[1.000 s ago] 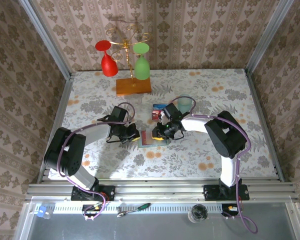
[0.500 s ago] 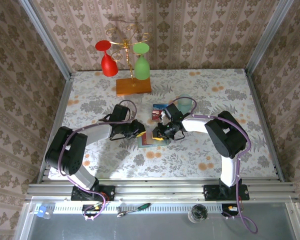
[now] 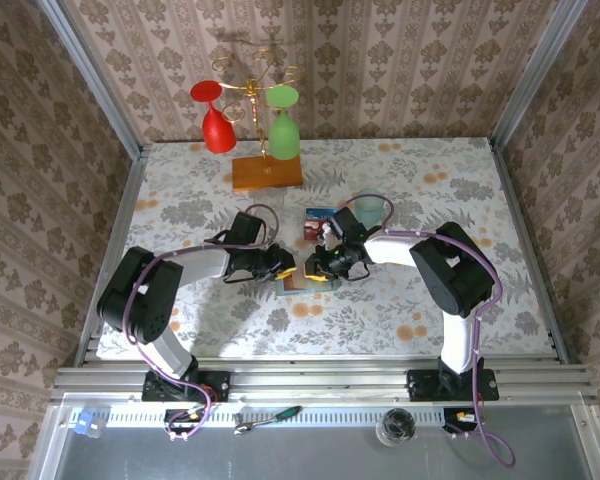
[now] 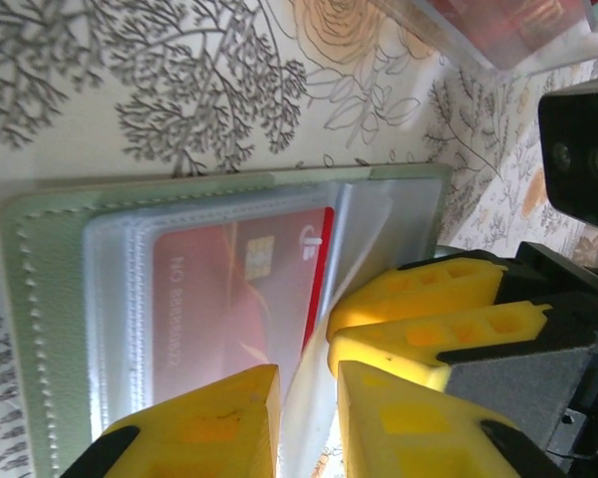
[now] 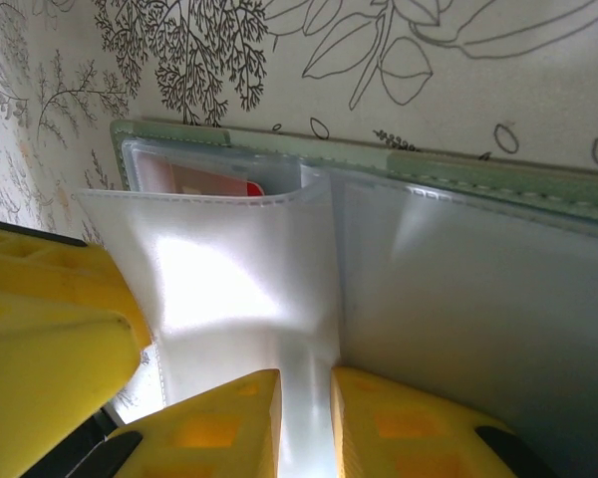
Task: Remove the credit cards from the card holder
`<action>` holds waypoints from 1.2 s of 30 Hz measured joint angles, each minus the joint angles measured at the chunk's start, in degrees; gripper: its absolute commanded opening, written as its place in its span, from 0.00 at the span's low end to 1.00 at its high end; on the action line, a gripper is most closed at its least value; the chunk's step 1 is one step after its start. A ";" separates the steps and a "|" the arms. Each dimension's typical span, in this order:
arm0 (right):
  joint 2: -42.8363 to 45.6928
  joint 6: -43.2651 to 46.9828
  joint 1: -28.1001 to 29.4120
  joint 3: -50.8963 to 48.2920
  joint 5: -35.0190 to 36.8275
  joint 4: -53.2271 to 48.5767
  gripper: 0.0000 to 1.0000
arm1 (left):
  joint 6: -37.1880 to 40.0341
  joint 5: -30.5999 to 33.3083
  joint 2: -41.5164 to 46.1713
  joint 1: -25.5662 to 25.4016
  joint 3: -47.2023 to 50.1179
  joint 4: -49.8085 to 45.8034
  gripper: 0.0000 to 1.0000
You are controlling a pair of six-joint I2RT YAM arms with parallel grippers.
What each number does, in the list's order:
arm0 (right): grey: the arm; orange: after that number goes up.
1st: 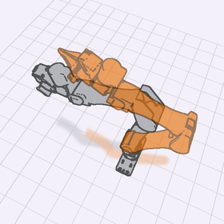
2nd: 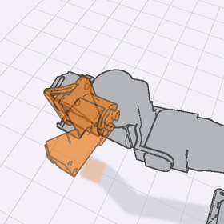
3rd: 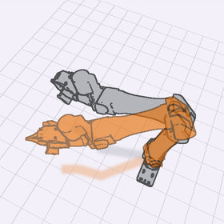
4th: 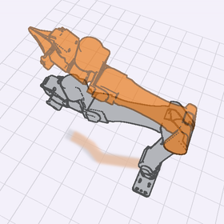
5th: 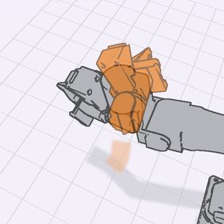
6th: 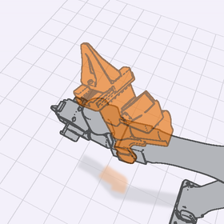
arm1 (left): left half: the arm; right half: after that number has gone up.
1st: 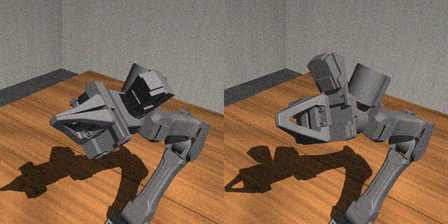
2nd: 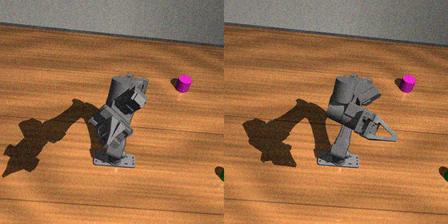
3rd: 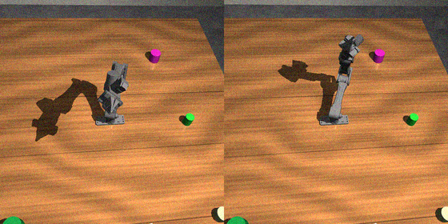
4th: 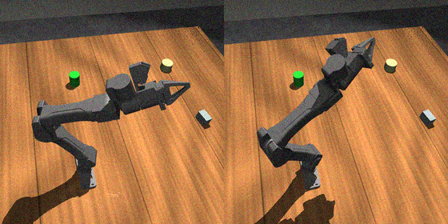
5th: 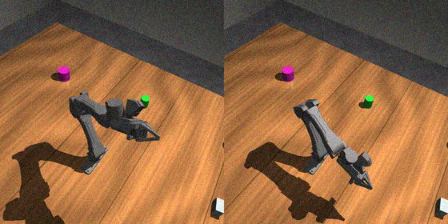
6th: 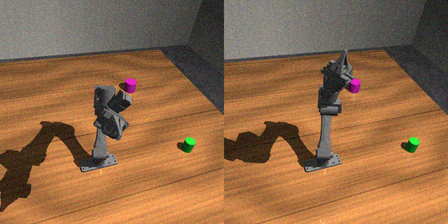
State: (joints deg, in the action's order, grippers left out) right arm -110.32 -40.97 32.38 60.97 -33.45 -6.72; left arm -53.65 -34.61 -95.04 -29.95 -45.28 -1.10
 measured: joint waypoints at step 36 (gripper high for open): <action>15.37 0.46 -4.63 -3.87 3.08 -3.19 0.23 | -3.02 -1.51 -6.75 -5.27 -6.73 2.67 0.25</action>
State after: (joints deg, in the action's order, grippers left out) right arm -94.96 -40.51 27.75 57.10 -30.37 -9.91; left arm -56.66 -36.12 -101.80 -35.22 -52.01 1.56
